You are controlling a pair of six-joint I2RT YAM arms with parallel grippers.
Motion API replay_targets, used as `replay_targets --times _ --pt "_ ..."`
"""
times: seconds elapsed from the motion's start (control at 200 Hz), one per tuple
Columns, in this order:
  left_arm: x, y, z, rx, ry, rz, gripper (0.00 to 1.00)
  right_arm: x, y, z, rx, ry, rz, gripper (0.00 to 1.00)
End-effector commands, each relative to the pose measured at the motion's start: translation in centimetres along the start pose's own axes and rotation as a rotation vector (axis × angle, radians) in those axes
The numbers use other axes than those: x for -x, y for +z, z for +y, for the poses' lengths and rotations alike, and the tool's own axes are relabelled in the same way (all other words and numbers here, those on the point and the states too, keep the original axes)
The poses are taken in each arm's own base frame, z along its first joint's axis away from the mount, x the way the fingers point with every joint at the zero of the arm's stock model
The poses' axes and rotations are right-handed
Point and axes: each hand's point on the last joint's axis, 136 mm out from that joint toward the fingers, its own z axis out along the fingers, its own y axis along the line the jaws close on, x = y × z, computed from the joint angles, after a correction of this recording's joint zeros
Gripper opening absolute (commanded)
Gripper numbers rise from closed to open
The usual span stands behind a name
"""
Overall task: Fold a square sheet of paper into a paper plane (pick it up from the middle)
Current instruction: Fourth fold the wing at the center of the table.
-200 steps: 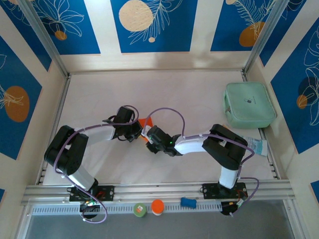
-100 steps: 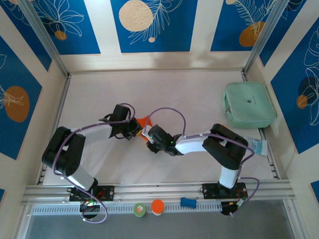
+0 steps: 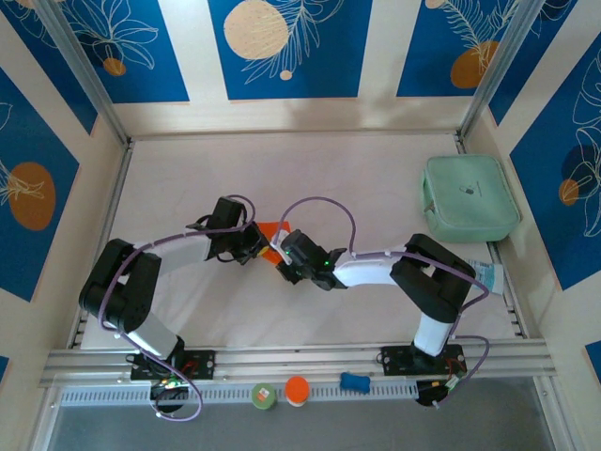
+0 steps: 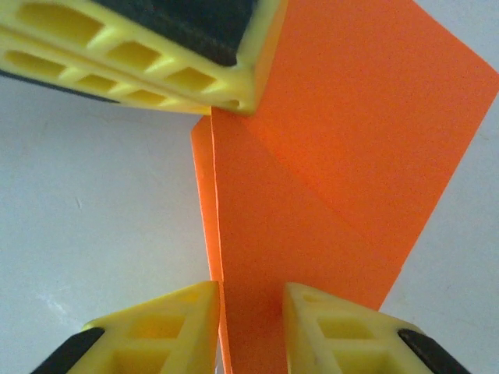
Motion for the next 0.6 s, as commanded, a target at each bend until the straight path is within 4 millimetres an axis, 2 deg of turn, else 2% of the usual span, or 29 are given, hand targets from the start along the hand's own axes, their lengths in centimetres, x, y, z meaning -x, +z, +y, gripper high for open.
replay_targets --times 0.0,0.15,0.265,0.415,0.475,0.595 --pt "0.2 -0.5 -1.5 -0.045 0.004 0.005 0.05 0.3 0.4 0.1 -0.023 -0.006 0.008 0.27" --pt "0.3 -0.8 -1.8 -0.055 0.001 -0.002 0.10 0.2 0.5 -0.1 -0.045 -0.014 0.006 0.22" --pt "1.0 -1.7 -1.8 -0.066 -0.004 -0.030 0.14 0.6 0.1 -0.3 -0.040 -0.008 -0.020 0.14" --pt "2.0 -3.4 -0.1 -0.042 -0.025 -0.101 0.30 1.4 -0.8 -0.5 -0.006 0.014 -0.068 0.09" --pt "2.1 -3.8 0.6 -0.035 -0.030 -0.126 0.31 1.7 -1.0 -0.6 0.022 0.024 -0.076 0.07" --pt "1.8 -3.9 1.0 -0.057 -0.026 -0.134 0.29 1.6 -1.1 -0.5 0.085 0.043 -0.081 0.06"
